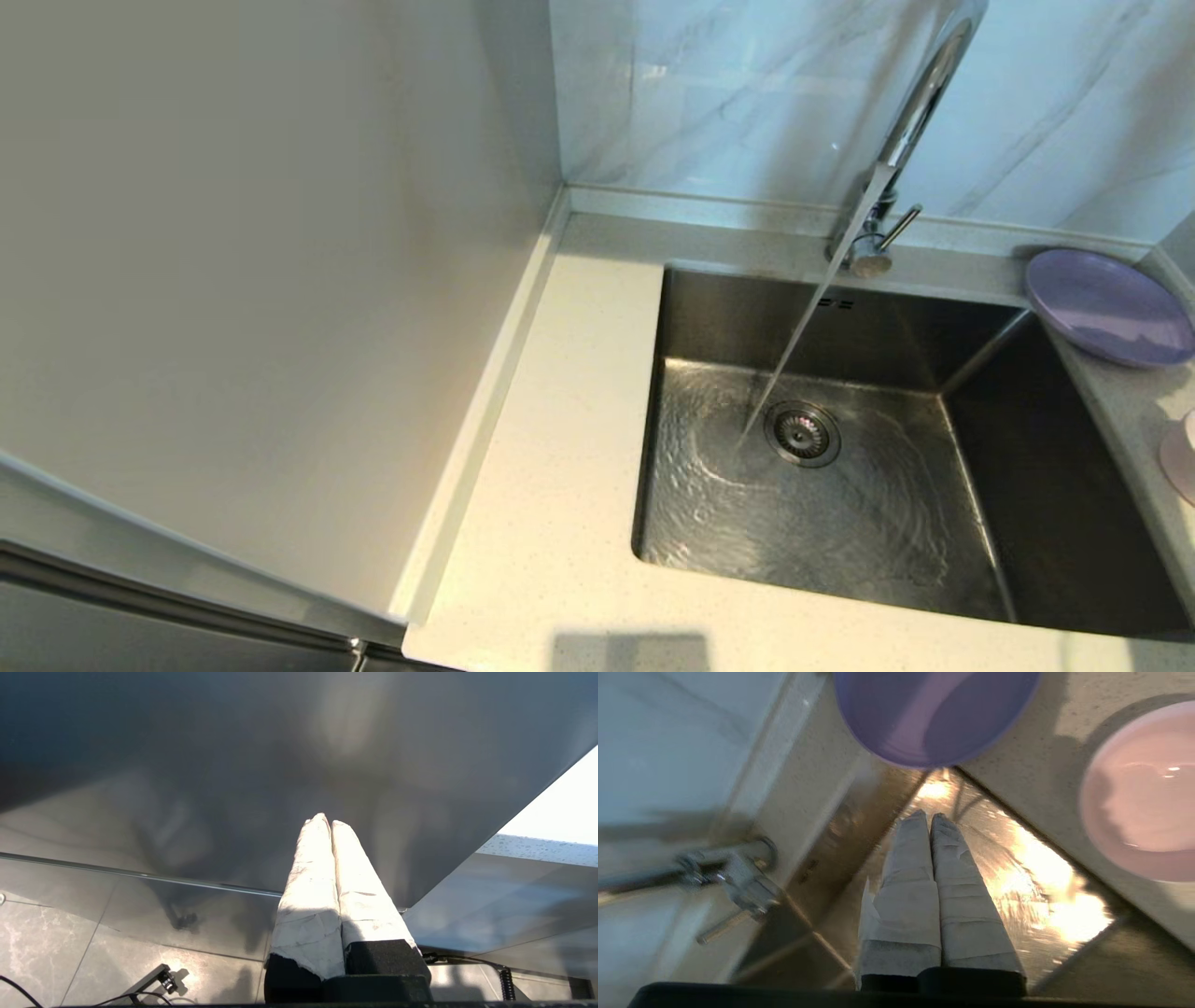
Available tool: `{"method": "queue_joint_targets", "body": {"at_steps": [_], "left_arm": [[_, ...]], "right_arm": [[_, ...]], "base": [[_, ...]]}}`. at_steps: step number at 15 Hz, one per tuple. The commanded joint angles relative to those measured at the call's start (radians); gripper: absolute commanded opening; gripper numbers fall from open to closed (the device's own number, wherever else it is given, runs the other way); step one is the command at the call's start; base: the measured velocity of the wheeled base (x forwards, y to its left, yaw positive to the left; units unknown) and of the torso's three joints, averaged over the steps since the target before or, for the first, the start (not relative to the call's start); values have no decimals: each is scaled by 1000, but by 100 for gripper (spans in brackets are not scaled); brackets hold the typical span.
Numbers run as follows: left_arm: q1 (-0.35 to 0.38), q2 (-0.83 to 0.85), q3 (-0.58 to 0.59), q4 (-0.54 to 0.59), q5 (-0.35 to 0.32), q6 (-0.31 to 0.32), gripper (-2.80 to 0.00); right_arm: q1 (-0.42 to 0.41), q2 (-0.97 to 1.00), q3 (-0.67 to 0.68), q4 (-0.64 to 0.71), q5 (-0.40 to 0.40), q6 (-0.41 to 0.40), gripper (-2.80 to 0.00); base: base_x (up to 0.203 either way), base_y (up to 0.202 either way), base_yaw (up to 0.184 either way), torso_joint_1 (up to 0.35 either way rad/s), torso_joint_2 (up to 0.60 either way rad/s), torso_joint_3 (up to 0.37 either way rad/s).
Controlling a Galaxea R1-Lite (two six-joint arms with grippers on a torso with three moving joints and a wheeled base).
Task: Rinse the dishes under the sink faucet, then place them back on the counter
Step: Pick up the bowl
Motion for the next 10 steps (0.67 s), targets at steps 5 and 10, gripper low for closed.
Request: {"method": "queue_joint_targets", "body": {"at_steps": [5, 10], "left_arm": [[0, 0, 0, 0, 0, 0, -280], [0, 0, 0, 0, 0, 0, -280]], "right_arm": [[-137, -152, 204, -40, 8, -424, -280], [-187, -223, 222, 57, 8, -508, -280]], "base": [[0, 0, 0, 0, 0, 0], [0, 0, 0, 0, 0, 0]]}}
